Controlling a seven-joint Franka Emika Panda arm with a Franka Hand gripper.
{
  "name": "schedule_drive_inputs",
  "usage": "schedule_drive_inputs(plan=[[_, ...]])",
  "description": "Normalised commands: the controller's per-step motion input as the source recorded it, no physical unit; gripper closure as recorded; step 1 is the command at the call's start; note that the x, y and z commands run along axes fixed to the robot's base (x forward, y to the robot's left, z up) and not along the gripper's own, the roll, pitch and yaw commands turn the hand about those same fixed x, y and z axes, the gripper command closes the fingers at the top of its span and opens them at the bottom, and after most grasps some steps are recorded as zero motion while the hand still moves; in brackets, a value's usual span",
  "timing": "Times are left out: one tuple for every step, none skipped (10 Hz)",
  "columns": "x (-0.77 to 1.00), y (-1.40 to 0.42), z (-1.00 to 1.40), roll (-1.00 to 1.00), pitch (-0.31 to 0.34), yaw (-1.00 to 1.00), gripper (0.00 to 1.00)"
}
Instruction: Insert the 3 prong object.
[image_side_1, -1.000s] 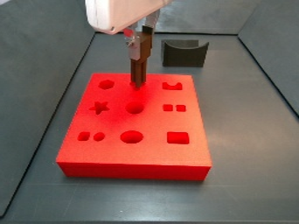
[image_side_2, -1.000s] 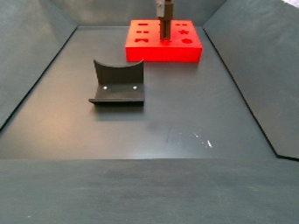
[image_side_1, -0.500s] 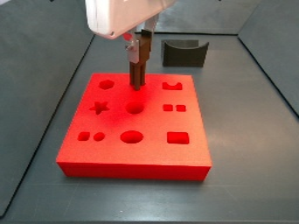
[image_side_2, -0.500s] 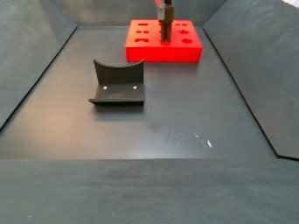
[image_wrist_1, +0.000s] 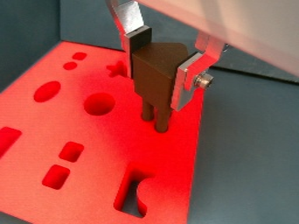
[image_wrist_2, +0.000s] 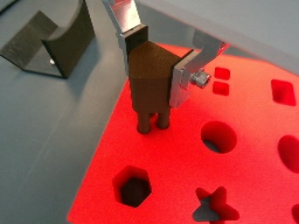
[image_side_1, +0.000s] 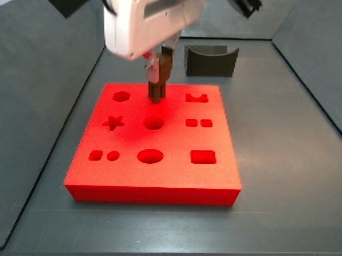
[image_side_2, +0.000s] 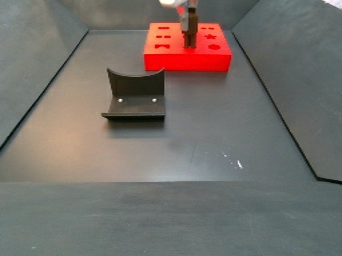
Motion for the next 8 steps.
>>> schedule_drive_inputs(plan=[[0.06,-0.07,-0.65,0.12,-0.033,0.05,1.00],[0.06,-0.08,-0.65,0.15,-0.019,0.04,1.00],[0.09,-0.10,-0.63,0.17,-0.004,0.02,1.00],[0.09,-0.13,-0.53,0.18,0.000,0.00,1.00],[0.10,-0.14,-0.52,0.19,0.000,0.00,1.00],[0.08,-0.12,-0.50,0.21,0.000,0.00,1.00],[0.00,-0.06,-0.35,0.22,0.000,0.01,1.00],[0.00,0.00,0.00,0.00,0.000,0.00,1.00]])
